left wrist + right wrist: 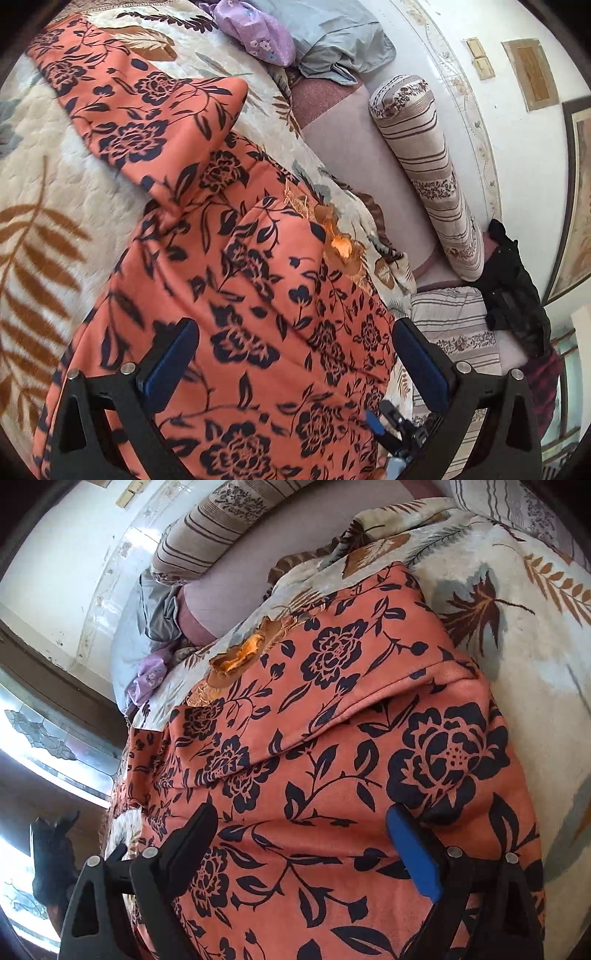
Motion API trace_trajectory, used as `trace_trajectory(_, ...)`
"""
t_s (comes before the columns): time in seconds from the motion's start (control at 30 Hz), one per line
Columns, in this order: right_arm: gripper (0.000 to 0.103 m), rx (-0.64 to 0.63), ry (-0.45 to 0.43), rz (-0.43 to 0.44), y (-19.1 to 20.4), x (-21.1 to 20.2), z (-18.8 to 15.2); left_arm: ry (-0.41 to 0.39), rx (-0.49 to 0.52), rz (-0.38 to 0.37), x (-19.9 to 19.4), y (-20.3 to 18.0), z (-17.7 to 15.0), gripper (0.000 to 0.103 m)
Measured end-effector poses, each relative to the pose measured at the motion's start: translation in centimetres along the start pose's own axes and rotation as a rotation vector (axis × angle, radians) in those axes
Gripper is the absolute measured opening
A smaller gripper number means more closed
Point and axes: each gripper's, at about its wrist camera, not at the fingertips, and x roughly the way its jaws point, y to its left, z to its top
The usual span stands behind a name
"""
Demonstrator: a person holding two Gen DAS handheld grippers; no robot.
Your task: Fold small clothes
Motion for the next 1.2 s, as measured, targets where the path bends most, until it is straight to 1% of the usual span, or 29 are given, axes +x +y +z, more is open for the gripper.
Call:
trace_trajectory(0.1,0.094,0.044,0.004,0.029,-0.6,-0.2,0.2,0.042,-0.013,0.049,3.5,-0.2,2.6,0.103)
trace_trajectory(0.17,0.094,0.075,0.003,0.050,-1.1,-0.4,0.4,0.066,-0.045,0.098,5.7,0.5,3.8,0.102)
trace_trajectory(0.2,0.094,0.086,0.001,0.057,-1.2,-0.4,0.5,0.069,-0.067,0.113,6.3,1.1,4.2,0.100)
trace_trajectory(0.23,0.094,0.092,-0.001,0.061,-1.3,-0.5,0.5,0.071,-0.088,0.124,6.9,1.5,4.5,0.095)
trace_trajectory(0.27,0.094,0.096,0.000,0.063,-1.3,-0.5,0.6,0.075,-0.101,0.128,7.4,1.7,4.7,0.094)
trace_trajectory(0.4,0.094,0.092,0.008,0.066,-1.0,-0.1,0.7,0.069,-0.095,0.149,8.2,1.7,4.7,0.094)
trace_trajectory(0.43,0.094,0.091,0.009,0.068,-0.9,0.0,0.8,0.066,-0.087,0.156,8.4,1.6,4.9,0.092)
trace_trajectory(0.5,0.094,0.089,0.012,0.068,-0.8,0.1,0.8,0.073,-0.071,0.192,8.8,1.4,5.0,0.073)
trace_trajectory(0.53,0.094,0.087,0.012,0.067,-0.8,0.1,0.8,0.086,-0.066,0.221,9.3,1.4,5.5,0.049)
trace_trajectory(0.57,0.094,0.086,0.013,0.065,-0.8,0.1,0.8,0.105,-0.061,0.257,9.6,1.5,5.6,0.022)
trace_trajectory(0.6,0.094,0.087,0.014,0.065,-0.8,0.1,0.8,0.120,-0.061,0.285,9.8,1.6,5.7,0.009)
trace_trajectory(0.67,0.094,0.092,0.013,0.067,-0.9,0.1,0.8,0.119,-0.060,0.288,9.6,1.8,5.8,0.008)
trace_trajectory(0.73,0.094,0.096,0.011,0.067,-1.0,0.1,0.8,0.066,-0.012,0.294,8.3,0.7,5.8,0.008)
trace_trajectory(0.77,0.094,0.097,0.010,0.067,-1.0,0.1,0.9,0.028,0.043,0.298,7.3,-0.5,5.7,0.008)
trace_trajectory(0.83,0.094,0.100,0.008,0.068,-1.1,0.0,0.9,-0.073,0.197,0.292,4.6,-3.5,4.8,0.008)
trace_trajectory(0.87,0.094,0.102,0.007,0.070,-1.1,0.0,0.9,-0.117,0.250,0.295,3.3,-4.6,4.1,0.008)
trace_trajectory(0.93,0.094,0.105,0.004,0.073,-1.3,-0.1,0.9,-0.172,0.292,0.308,1.9,-4.9,2.9,0.008)
trace_trajectory(0.97,0.094,0.109,0.003,0.074,-1.4,-0.1,1.0,-0.160,0.291,0.333,2.3,-4.3,2.6,0.008)
trace_trajectory(1.0,0.094,0.113,0.002,0.075,-1.5,-0.1,1.0,-0.119,0.281,0.370,3.4,-3.3,2.5,0.008)
trace_trajectory(1.07,0.094,0.121,0.000,0.079,-1.6,-0.2,1.0,0.000,0.225,0.462,6.3,0.1,2.3,0.009)
trace_trajectory(1.1,0.094,0.124,-0.003,0.080,-1.7,-0.3,0.9,0.037,0.199,0.459,7.1,1.7,2.1,0.009)
trace_trajectory(1.13,0.094,0.128,-0.009,0.081,-1.9,-0.5,0.8,-0.013,0.211,0.424,6.5,2.1,1.9,0.011)
trace_trajectory(1.2,0.094,0.141,-0.024,0.084,-2.3,-1.0,0.8,-0.023,0.251,0.428,6.0,1.6,1.8,0.011)
